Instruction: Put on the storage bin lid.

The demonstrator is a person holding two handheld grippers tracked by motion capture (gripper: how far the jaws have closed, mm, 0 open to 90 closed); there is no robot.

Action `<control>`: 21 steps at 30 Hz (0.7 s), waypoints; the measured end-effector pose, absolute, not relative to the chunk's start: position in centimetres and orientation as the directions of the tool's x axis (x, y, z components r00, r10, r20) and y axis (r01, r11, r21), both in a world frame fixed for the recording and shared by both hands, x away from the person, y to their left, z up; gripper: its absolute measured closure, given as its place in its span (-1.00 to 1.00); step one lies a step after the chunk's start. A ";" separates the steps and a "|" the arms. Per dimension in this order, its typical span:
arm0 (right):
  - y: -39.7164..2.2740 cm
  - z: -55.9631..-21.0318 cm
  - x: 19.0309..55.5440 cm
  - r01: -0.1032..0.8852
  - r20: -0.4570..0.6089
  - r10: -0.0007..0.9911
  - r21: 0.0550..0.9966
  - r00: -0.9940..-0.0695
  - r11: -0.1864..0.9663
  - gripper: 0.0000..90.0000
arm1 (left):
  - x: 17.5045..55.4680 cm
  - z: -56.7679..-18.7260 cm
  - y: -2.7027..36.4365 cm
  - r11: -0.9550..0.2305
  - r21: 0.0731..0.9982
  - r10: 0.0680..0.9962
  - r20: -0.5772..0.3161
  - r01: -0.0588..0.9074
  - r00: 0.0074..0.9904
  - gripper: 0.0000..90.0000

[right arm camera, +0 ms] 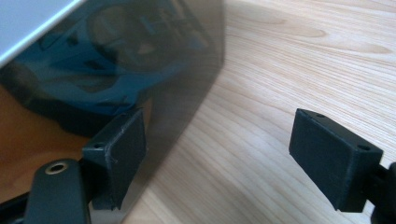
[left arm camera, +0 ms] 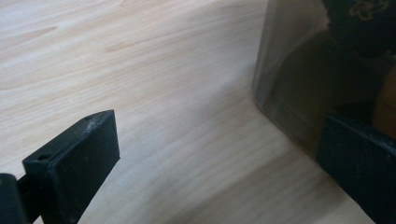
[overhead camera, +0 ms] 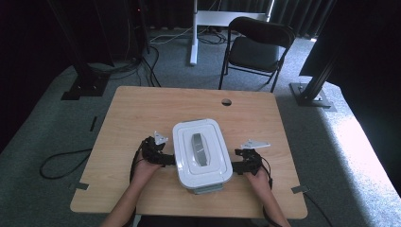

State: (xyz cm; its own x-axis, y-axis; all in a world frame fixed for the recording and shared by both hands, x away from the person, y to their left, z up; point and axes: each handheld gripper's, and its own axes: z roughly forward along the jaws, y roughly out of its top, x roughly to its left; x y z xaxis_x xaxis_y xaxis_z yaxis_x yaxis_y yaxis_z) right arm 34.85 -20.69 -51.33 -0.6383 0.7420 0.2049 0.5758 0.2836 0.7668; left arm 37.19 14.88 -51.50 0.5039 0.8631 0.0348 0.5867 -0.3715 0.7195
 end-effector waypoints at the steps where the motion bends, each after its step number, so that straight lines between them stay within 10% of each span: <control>1: -20.6 -51.3 34.9 0.574 0.206 0.737 0.766 -0.644 0.288 -0.61 | 37.4 -51.5 15.0 -0.370 0.718 0.863 0.031 0.589 0.505 -0.99; 21: -20.5 -52.8 34.7 0.599 0.249 0.716 0.748 -0.652 0.286 -0.67 | 36.7 -51.9 16.2 -0.359 0.729 0.854 0.005 0.583 0.520 -0.99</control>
